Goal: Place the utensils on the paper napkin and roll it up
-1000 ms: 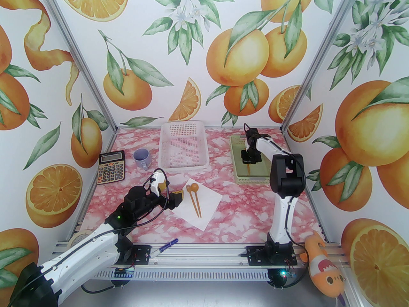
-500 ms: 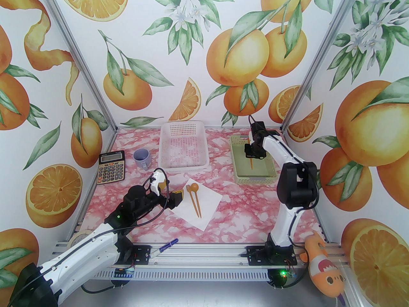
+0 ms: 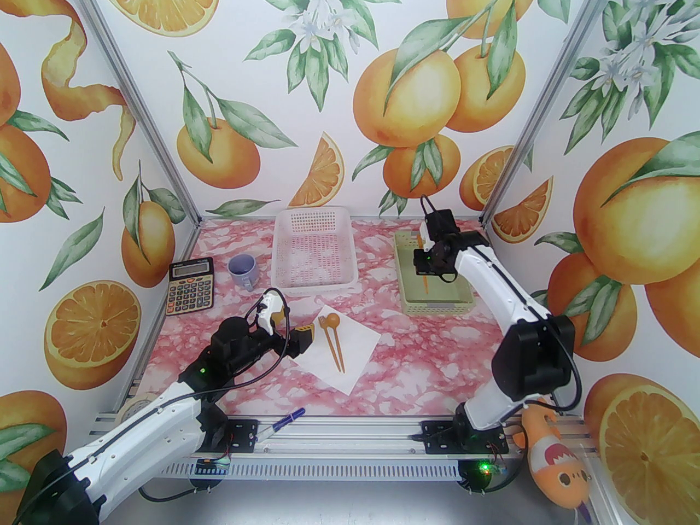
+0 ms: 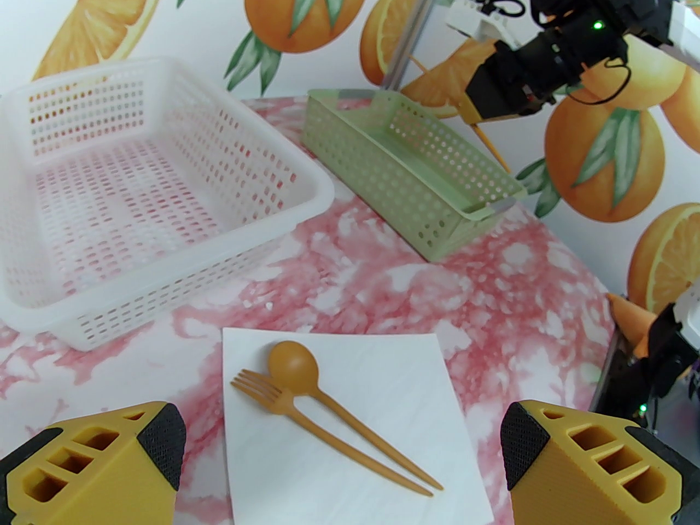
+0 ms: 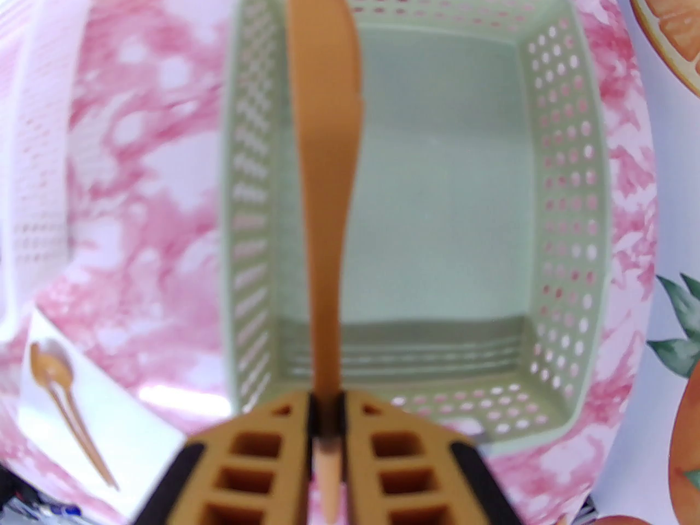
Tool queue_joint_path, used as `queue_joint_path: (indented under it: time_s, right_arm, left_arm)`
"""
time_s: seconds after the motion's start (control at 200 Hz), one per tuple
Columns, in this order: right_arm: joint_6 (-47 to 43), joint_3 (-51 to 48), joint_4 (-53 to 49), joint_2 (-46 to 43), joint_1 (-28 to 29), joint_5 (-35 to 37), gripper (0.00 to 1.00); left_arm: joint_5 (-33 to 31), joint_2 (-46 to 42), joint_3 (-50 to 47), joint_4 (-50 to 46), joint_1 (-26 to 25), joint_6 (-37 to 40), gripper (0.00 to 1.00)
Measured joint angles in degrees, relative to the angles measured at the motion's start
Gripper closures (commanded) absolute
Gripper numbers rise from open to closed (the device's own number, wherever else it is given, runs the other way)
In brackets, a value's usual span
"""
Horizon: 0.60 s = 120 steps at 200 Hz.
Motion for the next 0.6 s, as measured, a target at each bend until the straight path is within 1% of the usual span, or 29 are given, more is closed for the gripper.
queue_joint_path:
  time_s: [0.3,0.6]
  right_arm:
    - [5.0,-6.3,-0.2,-7.8,6.8,-3.4,0.84]
    - [11.6,-12.3,3.9,-11.1,15.0,-6.3,0.84]
  left_arm:
    - [0.1,-1.2,0.0,0.0,0.0,1.4,0.0]
    - [0.7,-1.5,0.1,0.0,0.0,2.4,0.0]
